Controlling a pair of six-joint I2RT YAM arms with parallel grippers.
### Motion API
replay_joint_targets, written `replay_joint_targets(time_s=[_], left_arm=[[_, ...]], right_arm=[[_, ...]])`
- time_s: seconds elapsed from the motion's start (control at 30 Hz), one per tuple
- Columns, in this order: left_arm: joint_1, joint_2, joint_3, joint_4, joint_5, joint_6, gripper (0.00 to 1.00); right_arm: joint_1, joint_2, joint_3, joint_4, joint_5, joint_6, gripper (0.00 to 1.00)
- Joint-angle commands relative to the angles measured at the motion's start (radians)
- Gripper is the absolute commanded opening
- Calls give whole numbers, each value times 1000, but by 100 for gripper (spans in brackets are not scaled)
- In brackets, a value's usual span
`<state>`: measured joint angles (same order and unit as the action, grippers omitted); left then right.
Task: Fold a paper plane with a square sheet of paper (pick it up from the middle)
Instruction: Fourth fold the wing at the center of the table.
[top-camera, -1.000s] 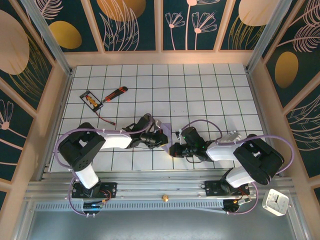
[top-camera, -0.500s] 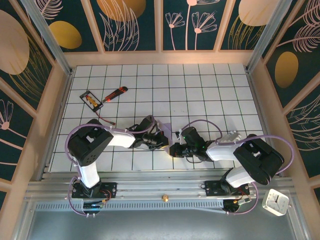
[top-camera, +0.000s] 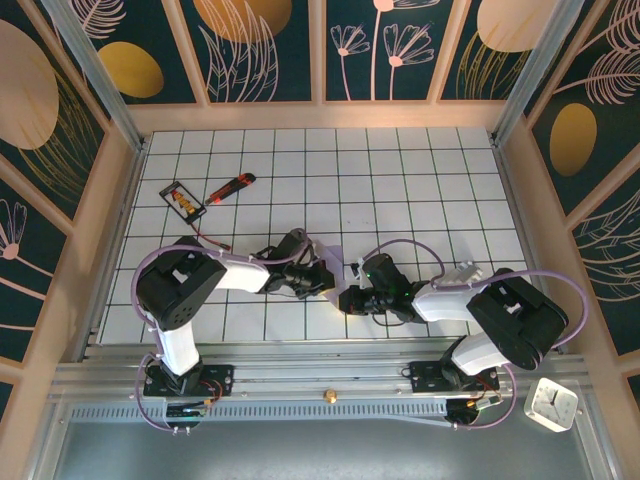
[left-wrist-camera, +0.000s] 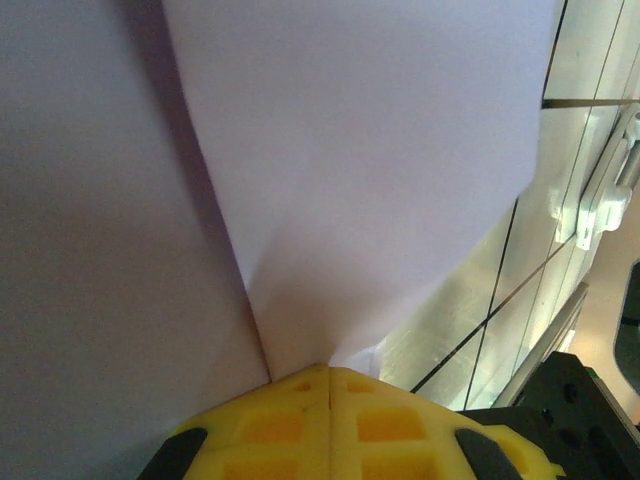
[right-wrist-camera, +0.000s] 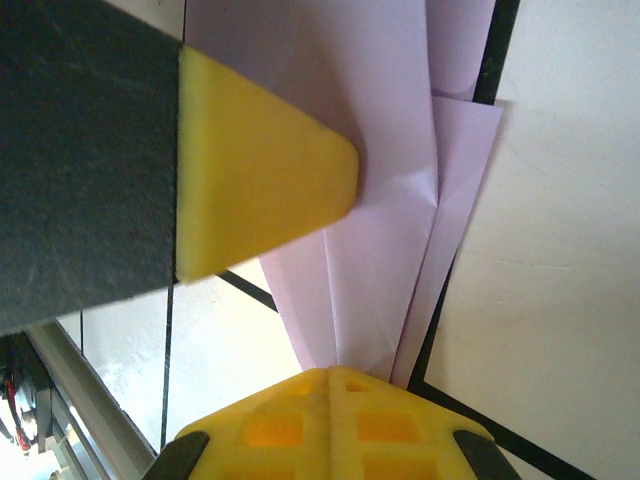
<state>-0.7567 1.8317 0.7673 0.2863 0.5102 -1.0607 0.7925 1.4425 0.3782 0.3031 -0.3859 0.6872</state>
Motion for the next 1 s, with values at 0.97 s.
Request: replay_joint_targets(time_s=[0.97], left_arm=[[226,159,199,-213,-113,229,0]], right_arm=[[25,38,-48,-182,70,6,0]])
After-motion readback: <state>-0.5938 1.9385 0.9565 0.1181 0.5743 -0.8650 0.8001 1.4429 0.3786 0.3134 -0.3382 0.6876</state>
